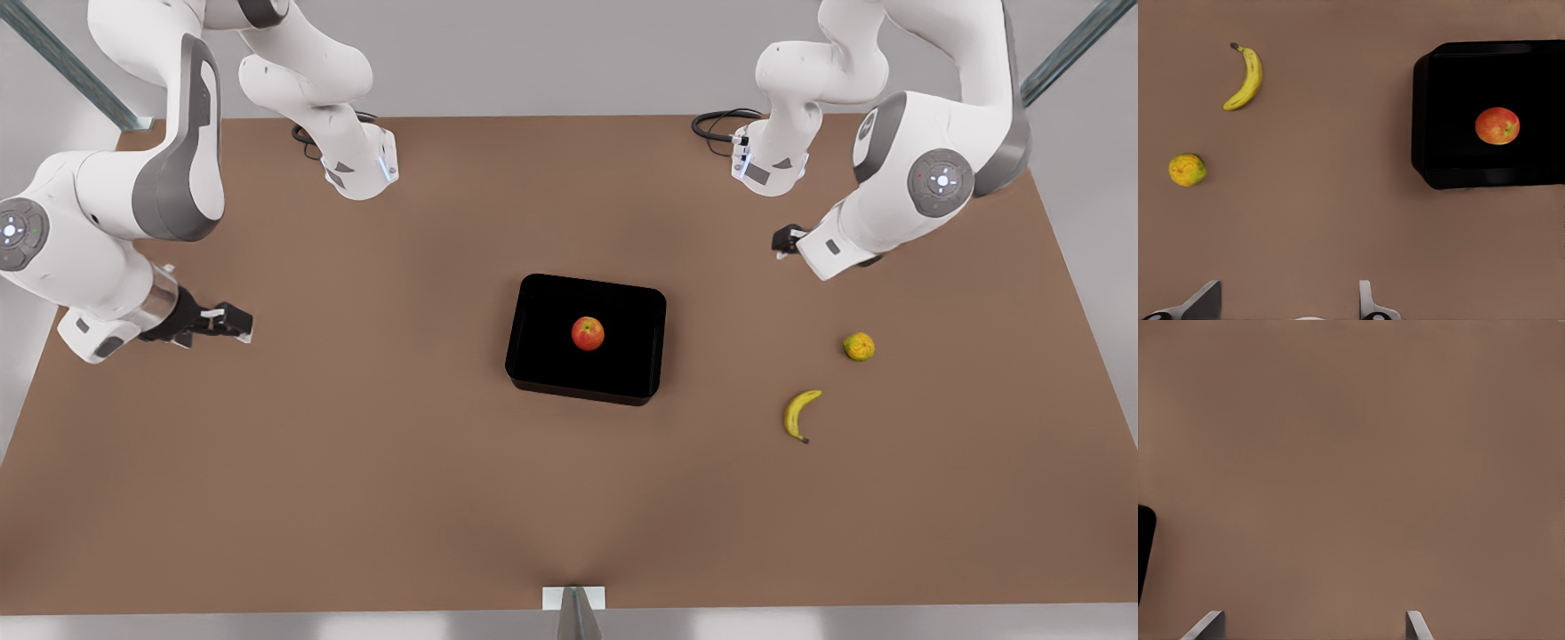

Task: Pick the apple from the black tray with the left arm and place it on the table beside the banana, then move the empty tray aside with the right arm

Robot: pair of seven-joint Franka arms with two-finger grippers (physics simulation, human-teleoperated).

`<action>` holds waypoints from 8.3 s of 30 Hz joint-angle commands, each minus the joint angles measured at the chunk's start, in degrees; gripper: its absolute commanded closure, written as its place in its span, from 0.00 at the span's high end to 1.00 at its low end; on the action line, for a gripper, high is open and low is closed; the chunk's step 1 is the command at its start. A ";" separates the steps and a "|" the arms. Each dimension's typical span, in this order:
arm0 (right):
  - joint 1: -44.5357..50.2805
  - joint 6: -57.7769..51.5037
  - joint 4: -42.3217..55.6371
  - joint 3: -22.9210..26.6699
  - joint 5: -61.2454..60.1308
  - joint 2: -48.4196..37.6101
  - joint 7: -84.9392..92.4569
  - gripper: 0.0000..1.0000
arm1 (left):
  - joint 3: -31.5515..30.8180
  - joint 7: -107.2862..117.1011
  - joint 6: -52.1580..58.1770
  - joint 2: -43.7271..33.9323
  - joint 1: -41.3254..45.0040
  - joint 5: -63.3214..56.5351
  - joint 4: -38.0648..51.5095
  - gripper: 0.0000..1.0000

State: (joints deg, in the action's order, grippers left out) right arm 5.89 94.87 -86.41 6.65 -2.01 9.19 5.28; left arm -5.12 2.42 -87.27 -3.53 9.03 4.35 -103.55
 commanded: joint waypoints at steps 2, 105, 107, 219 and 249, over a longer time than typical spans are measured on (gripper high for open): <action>0.00 7.17 0.02 0.38 -0.10 -0.05 6.06 1.00 | 0.02 2.42 -5.71 0.81 -4.11 0.31 1.33 1.00; 0.35 6.64 -0.16 -0.24 0.16 0.21 6.41 1.00 | -3.67 35.55 -21.09 48.98 28.59 -7.08 25.68 0.70; 0.35 6.73 -0.07 -0.24 0.16 0.30 6.41 1.00 | -3.76 34.94 -18.72 48.36 28.24 -6.81 26.56 0.69; 21.01 20.00 -20.11 0.20 -5.82 6.71 -7.93 0.00 | 7.58 -2.51 -5.98 16.98 8.64 -6.20 12.41 1.00; -2.72 20.18 -7.10 7.59 -12.50 24.47 29.35 1.00 | 7.76 -2.95 -5.63 17.25 8.37 -5.23 14.08 1.00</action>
State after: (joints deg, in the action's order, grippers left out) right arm 2.92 116.55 -93.50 14.42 -13.68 33.68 24.04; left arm 2.61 -0.31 -93.06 13.77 17.48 -1.20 -89.52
